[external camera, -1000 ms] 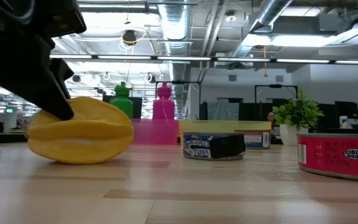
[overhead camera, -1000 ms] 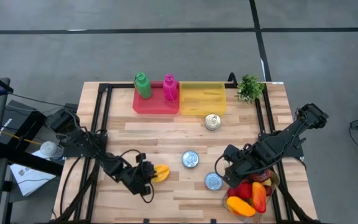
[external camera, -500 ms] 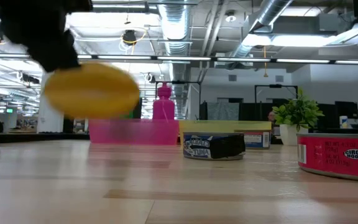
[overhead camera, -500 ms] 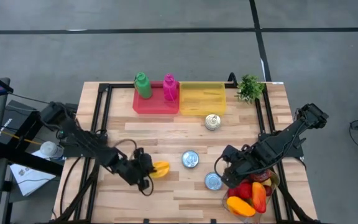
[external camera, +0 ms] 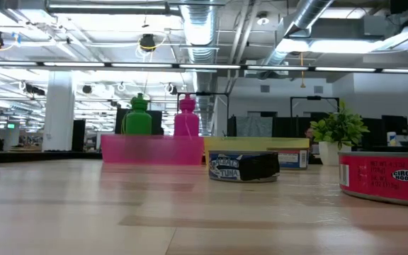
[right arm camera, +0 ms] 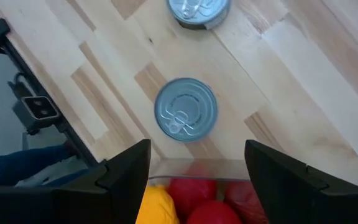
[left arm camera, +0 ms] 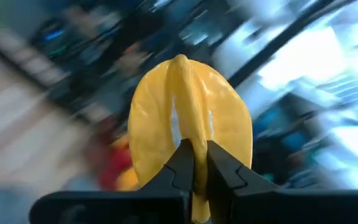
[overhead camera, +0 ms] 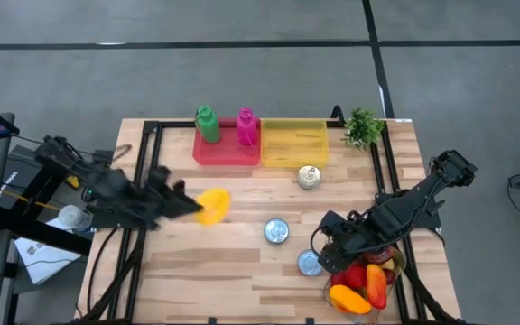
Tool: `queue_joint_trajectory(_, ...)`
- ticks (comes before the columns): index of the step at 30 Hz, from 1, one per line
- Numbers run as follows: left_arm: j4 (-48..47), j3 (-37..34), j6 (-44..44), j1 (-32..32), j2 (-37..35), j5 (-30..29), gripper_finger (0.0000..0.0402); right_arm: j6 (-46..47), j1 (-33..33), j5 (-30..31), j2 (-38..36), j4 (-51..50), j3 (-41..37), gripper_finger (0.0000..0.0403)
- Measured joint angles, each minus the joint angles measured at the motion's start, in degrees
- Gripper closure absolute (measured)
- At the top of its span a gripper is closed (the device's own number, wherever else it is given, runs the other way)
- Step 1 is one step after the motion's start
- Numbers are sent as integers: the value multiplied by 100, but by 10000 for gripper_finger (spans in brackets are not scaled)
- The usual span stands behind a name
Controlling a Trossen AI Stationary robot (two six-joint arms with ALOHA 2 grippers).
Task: Pick & Place Food Item
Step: Put the starfruit into the transparent bin
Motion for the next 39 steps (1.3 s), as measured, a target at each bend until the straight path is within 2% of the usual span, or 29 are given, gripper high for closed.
queue_joint_trajectory(4, 1104, 0, 404, -116, -485, 436, 396, -97, 0, 92, 0, 192, 0, 147)
queue_joint_trajectory(10, 2359, 2, 884, -154, -600, 1162, 396, -294, 0, 200, 0, 496, 0, 147)
queue_joint_trajectory(21, 2403, 2, 992, -149, -344, 1210, 396, -436, 0, 274, 0, 806, 0, 147)
queue_joint_trajectory(23, 2409, 2, 1169, -149, -234, 1210, 396, -738, -22, 444, 0, 1173, 0, 147)
queue_joint_trajectory(26, 2422, 2, 1359, -149, -4, 1261, 396, -1307, -149, 1065, -2, 1845, 73, 147)
queue_joint_trajectory(29, 2398, 2, 1277, -148, 253, 1331, 396, -2212, -412, 1374, -8, 2656, 307, 147)
queue_joint_trajectory(34, 2356, 2, 774, 40, 721, 1398, 394, -3454, -995, 1047, -19, 3876, 748, 147)
queue_joint_trajectory(39, 2412, 2, 318, 557, 1224, 1973, 394, -3733, -1528, 230, -22, 4355, 908, 147)
